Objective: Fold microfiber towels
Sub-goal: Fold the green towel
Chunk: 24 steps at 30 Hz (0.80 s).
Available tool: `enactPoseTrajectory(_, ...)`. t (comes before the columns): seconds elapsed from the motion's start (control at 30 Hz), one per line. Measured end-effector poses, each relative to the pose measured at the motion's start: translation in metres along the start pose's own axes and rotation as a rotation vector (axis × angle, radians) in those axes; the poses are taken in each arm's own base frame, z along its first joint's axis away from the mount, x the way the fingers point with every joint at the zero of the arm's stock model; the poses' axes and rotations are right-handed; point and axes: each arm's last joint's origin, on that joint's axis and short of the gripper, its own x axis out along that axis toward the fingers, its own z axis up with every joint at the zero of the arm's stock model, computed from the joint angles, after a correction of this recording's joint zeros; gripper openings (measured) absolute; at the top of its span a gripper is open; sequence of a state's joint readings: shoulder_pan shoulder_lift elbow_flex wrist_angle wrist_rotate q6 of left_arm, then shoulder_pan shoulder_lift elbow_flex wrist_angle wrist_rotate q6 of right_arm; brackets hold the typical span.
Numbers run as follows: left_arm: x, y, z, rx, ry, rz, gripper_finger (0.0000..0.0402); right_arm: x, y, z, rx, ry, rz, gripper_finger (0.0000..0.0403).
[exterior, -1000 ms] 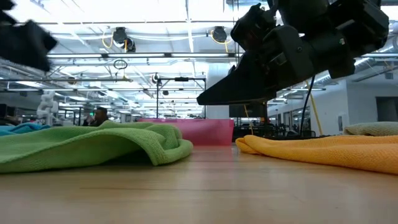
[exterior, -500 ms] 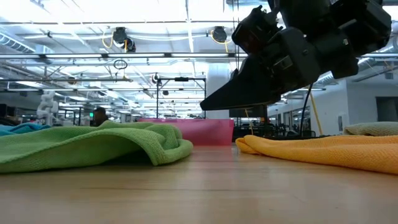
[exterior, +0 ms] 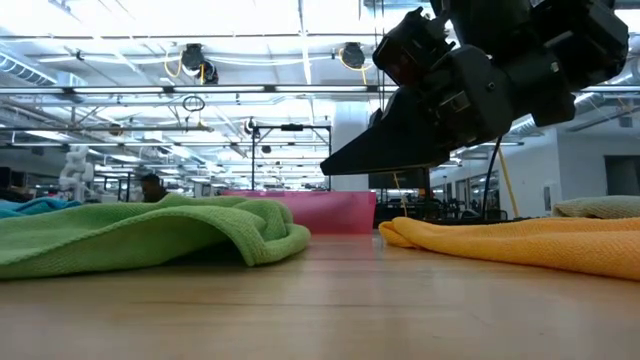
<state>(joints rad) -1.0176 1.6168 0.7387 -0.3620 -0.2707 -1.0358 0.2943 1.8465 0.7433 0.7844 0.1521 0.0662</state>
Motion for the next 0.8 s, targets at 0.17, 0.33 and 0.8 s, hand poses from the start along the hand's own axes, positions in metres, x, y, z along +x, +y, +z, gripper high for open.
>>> enactPoseTrajectory(0.17,-0.002,0.004,0.004,0.072,-0.06,0.038,0.0012,0.0,0.0,0.0,-0.001,0.002,-0.002,0.0078)
enactPoseTrajectory(0.33,-0.016,0.008,0.024,0.044,-0.154,0.083,0.0008,-0.001,0.006,0.0,0.02,-0.002,-0.014,0.008)
enactPoseTrajectory(0.8,-0.103,0.012,0.112,0.316,-0.578,0.281,0.0006,0.002,0.04,0.026,-0.093,-0.093,-0.077,0.017)
